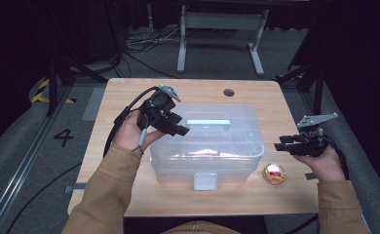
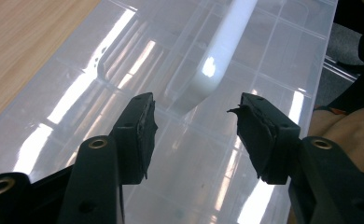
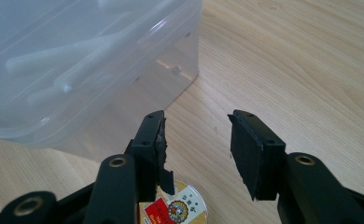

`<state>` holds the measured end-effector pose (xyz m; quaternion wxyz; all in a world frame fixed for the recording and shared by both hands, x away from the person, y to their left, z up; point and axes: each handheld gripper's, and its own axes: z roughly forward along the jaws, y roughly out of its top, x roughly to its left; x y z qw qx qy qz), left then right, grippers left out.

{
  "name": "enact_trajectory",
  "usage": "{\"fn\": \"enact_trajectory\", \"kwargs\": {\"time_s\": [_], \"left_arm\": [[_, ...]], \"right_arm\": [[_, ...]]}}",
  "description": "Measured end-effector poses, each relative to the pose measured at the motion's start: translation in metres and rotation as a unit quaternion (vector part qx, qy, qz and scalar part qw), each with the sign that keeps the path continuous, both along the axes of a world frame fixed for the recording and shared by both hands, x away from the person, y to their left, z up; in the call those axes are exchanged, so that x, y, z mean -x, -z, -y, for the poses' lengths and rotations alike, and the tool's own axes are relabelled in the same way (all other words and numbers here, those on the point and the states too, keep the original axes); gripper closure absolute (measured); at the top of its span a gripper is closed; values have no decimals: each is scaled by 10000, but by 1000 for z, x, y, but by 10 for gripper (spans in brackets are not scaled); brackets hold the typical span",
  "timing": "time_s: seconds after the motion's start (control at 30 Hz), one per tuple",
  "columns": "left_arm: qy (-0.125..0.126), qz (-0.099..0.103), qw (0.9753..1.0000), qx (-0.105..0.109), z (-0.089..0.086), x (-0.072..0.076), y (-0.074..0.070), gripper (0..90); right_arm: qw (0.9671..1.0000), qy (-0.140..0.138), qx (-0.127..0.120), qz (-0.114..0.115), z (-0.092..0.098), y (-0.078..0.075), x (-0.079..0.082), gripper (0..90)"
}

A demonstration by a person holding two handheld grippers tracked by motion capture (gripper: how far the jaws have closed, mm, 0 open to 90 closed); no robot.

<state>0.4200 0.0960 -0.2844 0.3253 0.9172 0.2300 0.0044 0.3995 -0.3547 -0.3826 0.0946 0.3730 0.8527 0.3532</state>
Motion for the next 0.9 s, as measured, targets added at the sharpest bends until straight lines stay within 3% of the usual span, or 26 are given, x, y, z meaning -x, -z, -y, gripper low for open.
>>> {"fn": "enact_trajectory", "kwargs": {"time_s": [0.3, 0.4, 0.43, 0.6, 0.7, 0.9], "left_arm": [[-138, 7, 9998, -165, 16, -8, 9, 469], [-294, 110, 9994, -170, 20, -9, 11, 448], [-257, 19, 9995, -181, 23, -9, 13, 477], [-187, 202, 9992, -292, 27, -7, 13, 560], [-51, 215, 9996, -189, 28, -5, 11, 658], [-103, 541, 9978, -367, 30, -2, 9, 721]], "right_arm": [[10000, -58, -8, -23, -3, 0, 0, 552], [10000, -86, -7, -9, -4, 0, 0, 551], [10000, -96, -4, -14, -4, 0, 0, 551], [9999, -101, -6, -11, -4, 0, 1, 550], [9999, -115, -11, -2, -4, -1, 1, 550], [9999, -168, -16, 13, -6, -2, 2, 549]]}}
